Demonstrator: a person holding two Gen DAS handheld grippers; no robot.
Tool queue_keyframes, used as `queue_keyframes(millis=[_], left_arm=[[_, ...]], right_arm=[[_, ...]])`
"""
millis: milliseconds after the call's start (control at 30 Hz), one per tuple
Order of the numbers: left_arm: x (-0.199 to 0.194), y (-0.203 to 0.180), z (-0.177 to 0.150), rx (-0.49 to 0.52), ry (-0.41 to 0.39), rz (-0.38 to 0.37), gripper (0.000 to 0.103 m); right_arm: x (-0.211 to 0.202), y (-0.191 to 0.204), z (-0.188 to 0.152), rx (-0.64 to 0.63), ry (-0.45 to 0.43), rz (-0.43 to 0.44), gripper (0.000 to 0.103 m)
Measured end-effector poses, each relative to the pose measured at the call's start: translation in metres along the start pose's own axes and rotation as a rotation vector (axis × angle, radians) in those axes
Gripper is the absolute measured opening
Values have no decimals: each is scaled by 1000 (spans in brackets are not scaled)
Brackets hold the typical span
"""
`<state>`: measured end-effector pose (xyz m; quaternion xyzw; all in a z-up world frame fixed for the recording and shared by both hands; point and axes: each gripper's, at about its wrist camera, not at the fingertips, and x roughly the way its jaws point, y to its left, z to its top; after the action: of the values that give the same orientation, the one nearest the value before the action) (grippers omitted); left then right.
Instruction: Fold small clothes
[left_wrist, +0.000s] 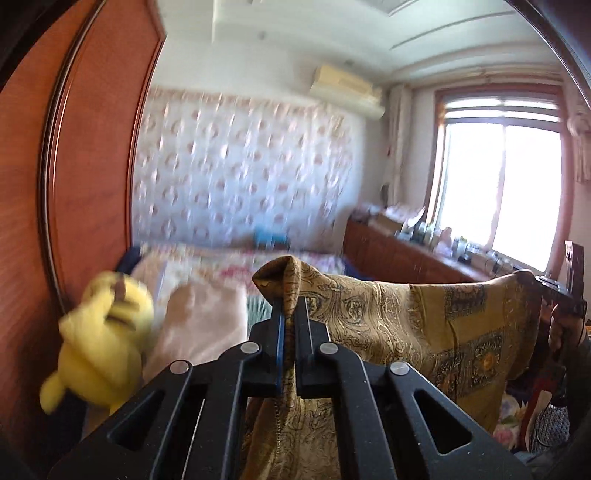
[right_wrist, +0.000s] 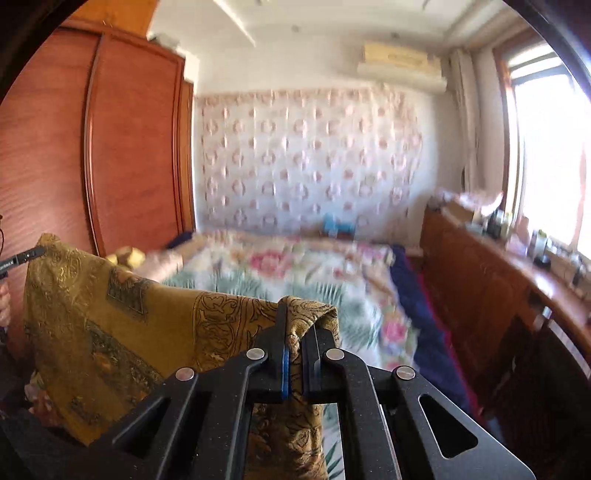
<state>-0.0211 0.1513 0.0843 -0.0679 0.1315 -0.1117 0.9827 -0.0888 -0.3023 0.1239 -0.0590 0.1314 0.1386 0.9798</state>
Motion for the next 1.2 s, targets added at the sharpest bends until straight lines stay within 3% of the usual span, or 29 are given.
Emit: queue_keyframes(millis=[167, 300, 433, 500, 533, 600, 700, 767, 800, 833, 967, 1100, 1200], left_arm=[[4, -3, 55, 37, -112, 8, 5], [50, 2, 88, 69, -123, 73, 5], [120, 13, 91, 97, -52, 118, 5], [165, 25, 82, 131, 22, 170, 7], [179, 32, 75, 132, 50, 179, 12], [202, 44, 61, 119, 122, 165, 41], [215, 64, 34, 75, 204, 159, 46], [209, 64, 21, 69, 225, 149, 59], [207, 66, 13, 69, 236, 148, 69], [205, 62, 10, 71, 241, 148, 72], [200, 58, -6, 67, 275, 124, 77], [202, 49, -19, 88, 309, 102, 78], [201, 43, -32, 103, 332, 91, 78]], right_arm=[[-37, -4, 57, -82, -152, -58, 4], [-23, -8, 102, -125, -200, -103, 4], [47, -10, 123, -124, -107, -140, 4], [93, -11, 121, -113, -35, -152, 4], [121, -13, 118, -102, 34, -155, 7], [168, -3, 114, -65, 145, -140, 12], [221, -2, 82, -45, 301, -122, 14], [244, 5, 57, -61, 405, -107, 30], [251, 10, 45, -86, 438, -120, 53], [257, 14, 35, -118, 462, -138, 68], [282, 29, 15, -190, 538, -185, 70], [286, 36, 22, -148, 526, -157, 70], [266, 27, 15, -131, 503, -139, 70]])
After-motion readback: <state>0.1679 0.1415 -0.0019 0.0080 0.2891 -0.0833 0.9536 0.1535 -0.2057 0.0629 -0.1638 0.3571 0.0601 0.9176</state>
